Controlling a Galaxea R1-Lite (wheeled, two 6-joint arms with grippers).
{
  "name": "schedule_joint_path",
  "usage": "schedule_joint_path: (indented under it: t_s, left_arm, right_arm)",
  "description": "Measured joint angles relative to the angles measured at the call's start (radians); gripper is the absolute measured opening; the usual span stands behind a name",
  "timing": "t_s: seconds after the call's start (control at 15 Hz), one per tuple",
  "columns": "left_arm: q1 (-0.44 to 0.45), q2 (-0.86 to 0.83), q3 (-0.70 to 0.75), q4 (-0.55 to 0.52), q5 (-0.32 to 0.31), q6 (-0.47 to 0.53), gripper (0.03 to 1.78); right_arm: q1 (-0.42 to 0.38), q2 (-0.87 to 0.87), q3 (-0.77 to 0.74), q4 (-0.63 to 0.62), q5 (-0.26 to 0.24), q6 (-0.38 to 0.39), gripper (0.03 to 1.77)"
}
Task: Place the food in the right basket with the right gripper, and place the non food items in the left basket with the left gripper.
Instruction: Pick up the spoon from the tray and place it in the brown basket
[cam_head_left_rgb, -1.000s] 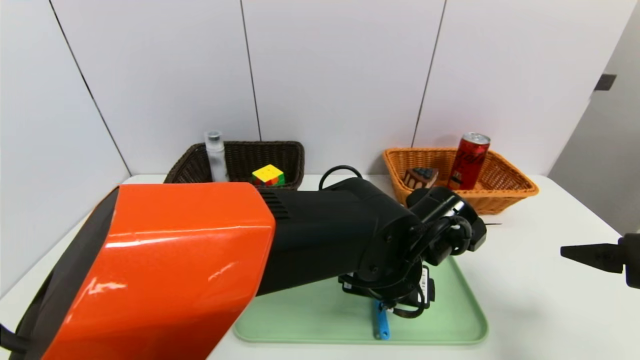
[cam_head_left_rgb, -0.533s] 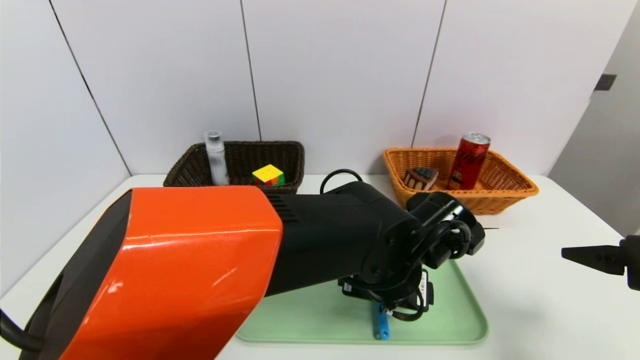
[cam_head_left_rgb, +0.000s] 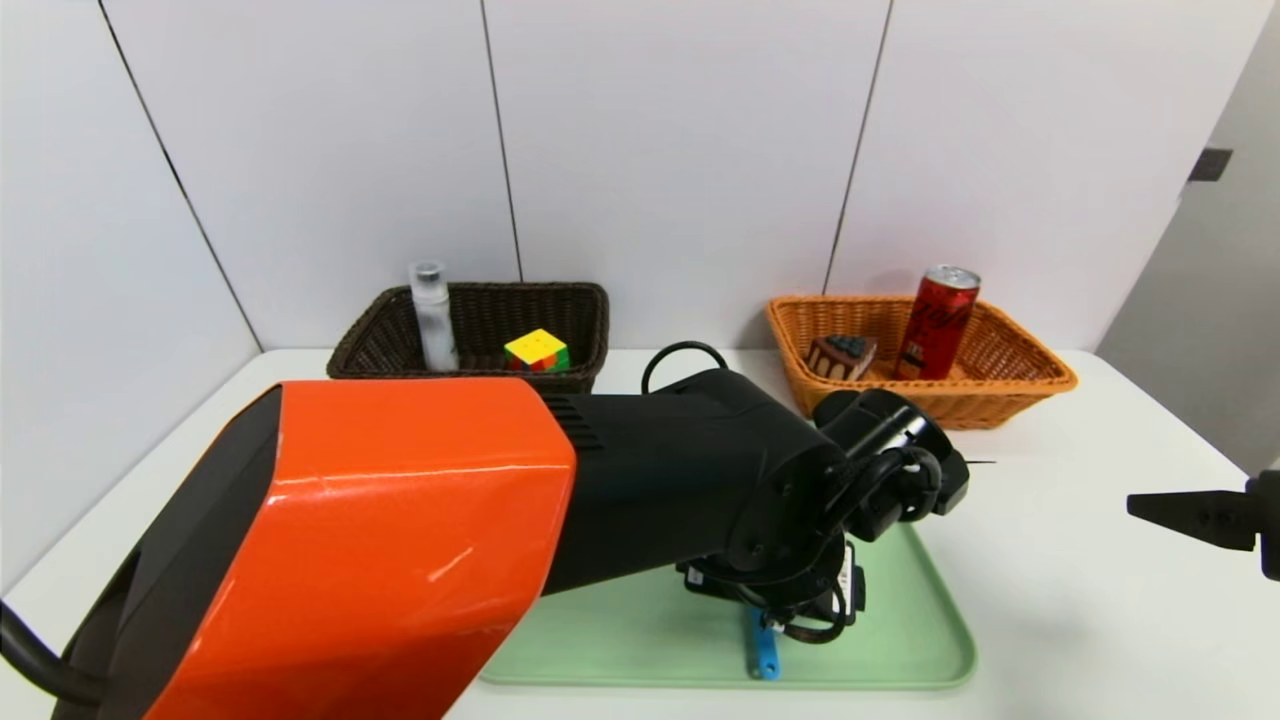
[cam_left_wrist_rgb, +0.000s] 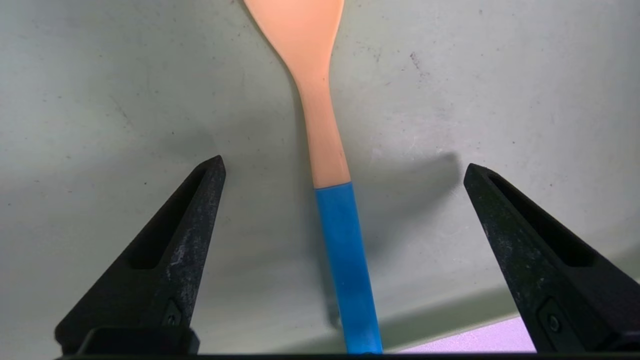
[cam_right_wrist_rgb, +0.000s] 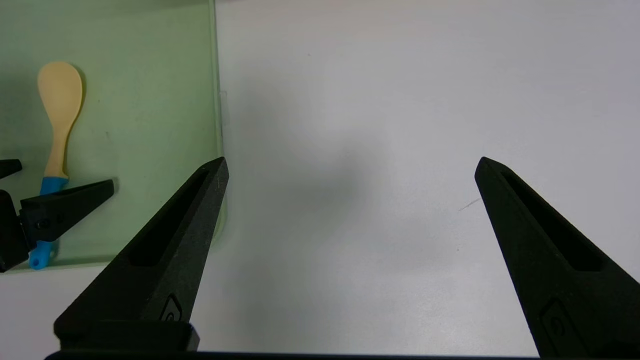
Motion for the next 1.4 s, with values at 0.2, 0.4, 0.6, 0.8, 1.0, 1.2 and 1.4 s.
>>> schedule_joint_path:
  t_s: [0.2, 0.4, 0.6, 0.8, 1.0, 1.2, 1.4]
  left_arm:
    - [0.001, 0.001, 0.0, -0.002, 0.001, 0.006, 1.69]
    - [0.001, 0.001, 0.0, 0.001, 0.001, 0.005, 1.66]
    - [0.0, 0.0, 0.0, 0.005, 0.001, 0.004, 1.16]
    - [-0.002, -0.004, 0.0, 0.008, 0.001, 0.005, 0.83]
    - [-0.001, -0.005, 0.0, 0.007, 0.001, 0.007, 0.12]
    - [-0.001, -0.006, 0.0, 0.007, 0.001, 0.011, 0.12]
    - [-0.001, -0.017, 0.0, 0.003, 0.001, 0.021, 0.12]
  right_arm:
    - [0.0, -0.004, -0.005, -0.001, 0.0, -0.004, 1.7]
    - [0.0, -0.005, -0.008, -0.001, 0.0, -0.005, 1.71]
    - [0.0, -0.005, -0.01, -0.003, 0.001, -0.006, 1.71]
    - [0.001, -0.005, -0.011, -0.003, 0.001, -0.008, 1.71]
    - [0.001, -0.006, -0.011, -0.003, 0.001, -0.008, 1.71]
    - [0.002, -0.006, -0.011, -0.003, 0.001, -0.011, 1.71]
    - [0.002, -0.006, -0.008, -0.003, 0.001, -0.011, 1.71]
